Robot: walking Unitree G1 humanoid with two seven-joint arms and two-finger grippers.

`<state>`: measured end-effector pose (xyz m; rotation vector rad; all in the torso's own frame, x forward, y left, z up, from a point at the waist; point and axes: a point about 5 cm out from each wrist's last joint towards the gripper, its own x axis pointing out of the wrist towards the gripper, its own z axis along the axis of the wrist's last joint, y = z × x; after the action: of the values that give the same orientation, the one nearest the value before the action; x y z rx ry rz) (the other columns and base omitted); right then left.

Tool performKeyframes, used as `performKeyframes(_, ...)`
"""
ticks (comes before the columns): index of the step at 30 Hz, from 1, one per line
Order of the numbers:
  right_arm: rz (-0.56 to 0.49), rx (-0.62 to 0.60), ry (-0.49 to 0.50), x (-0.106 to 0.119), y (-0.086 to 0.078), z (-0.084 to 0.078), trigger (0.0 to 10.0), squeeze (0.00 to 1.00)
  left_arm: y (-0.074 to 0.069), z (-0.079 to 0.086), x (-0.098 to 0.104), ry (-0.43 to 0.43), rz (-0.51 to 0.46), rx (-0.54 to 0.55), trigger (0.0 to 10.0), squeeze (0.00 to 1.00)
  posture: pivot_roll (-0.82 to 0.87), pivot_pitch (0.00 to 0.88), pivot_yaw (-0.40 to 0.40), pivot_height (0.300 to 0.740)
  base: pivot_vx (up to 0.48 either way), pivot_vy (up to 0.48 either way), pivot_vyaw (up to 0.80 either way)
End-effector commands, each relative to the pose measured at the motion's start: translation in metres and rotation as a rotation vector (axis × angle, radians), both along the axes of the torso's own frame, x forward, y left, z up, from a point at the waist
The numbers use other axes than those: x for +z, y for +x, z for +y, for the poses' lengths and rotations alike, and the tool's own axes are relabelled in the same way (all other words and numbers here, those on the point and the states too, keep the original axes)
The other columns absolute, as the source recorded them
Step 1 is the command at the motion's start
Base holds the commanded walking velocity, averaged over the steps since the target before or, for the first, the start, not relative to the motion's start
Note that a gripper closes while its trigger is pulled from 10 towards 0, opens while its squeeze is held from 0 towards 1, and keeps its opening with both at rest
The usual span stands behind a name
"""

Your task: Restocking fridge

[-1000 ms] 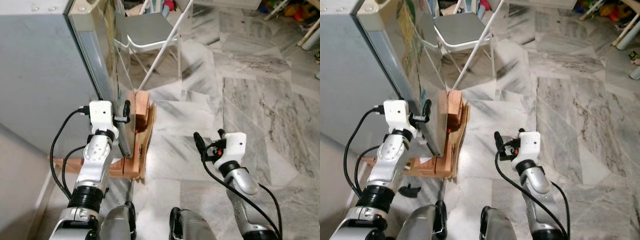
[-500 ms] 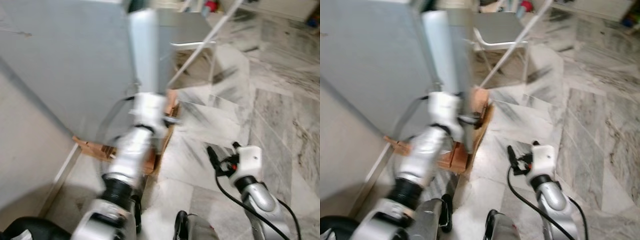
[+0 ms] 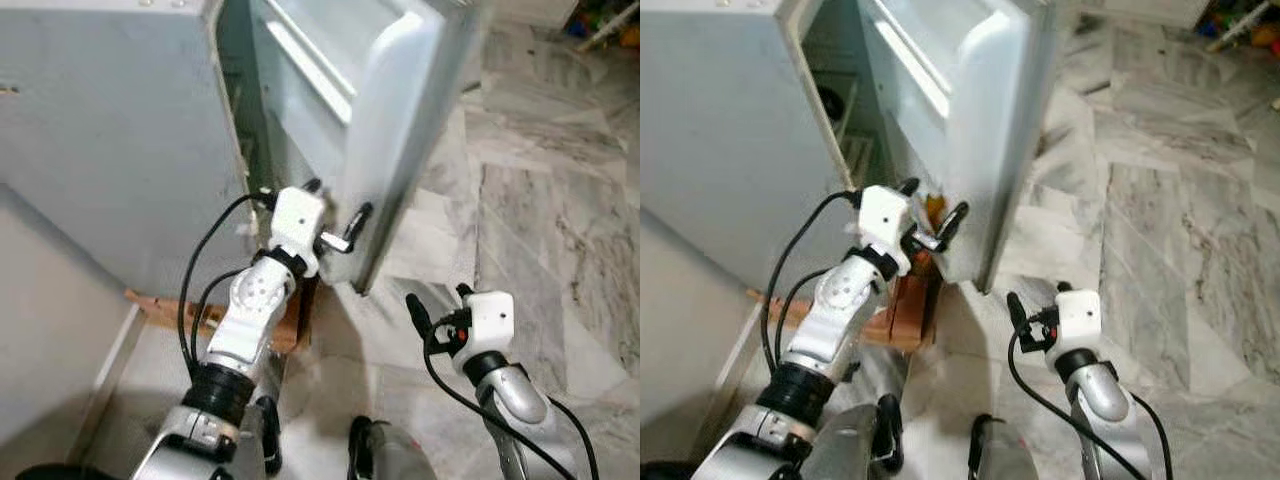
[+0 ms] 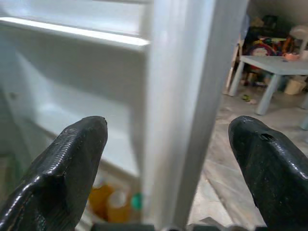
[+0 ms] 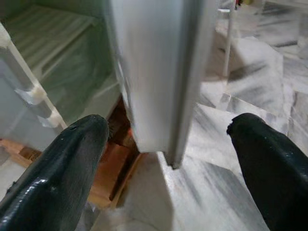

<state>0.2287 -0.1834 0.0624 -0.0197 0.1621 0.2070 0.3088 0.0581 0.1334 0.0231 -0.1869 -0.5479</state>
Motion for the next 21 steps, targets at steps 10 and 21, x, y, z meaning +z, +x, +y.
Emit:
performKeyframes(10, 0.017, -0.013, -0.012, -0.008, -0.007, -0.002, 10.0, 0.0, -0.04, 0.051, -0.048, 0.056, 0.141, 0.192, 10.0, 0.0, 0.05, 0.153, -0.023, 0.74, 0.0, -0.435, -0.67)
performKeyframes(21, 0.012, -0.013, -0.005, -0.009, -0.007, -0.003, 10.0, 0.0, -0.044, 0.077, -0.063, 0.115, 0.216, 0.376, 10.0, 0.0, 0.05, 0.153, -0.023, 0.74, 0.358, -0.278, 0.0)
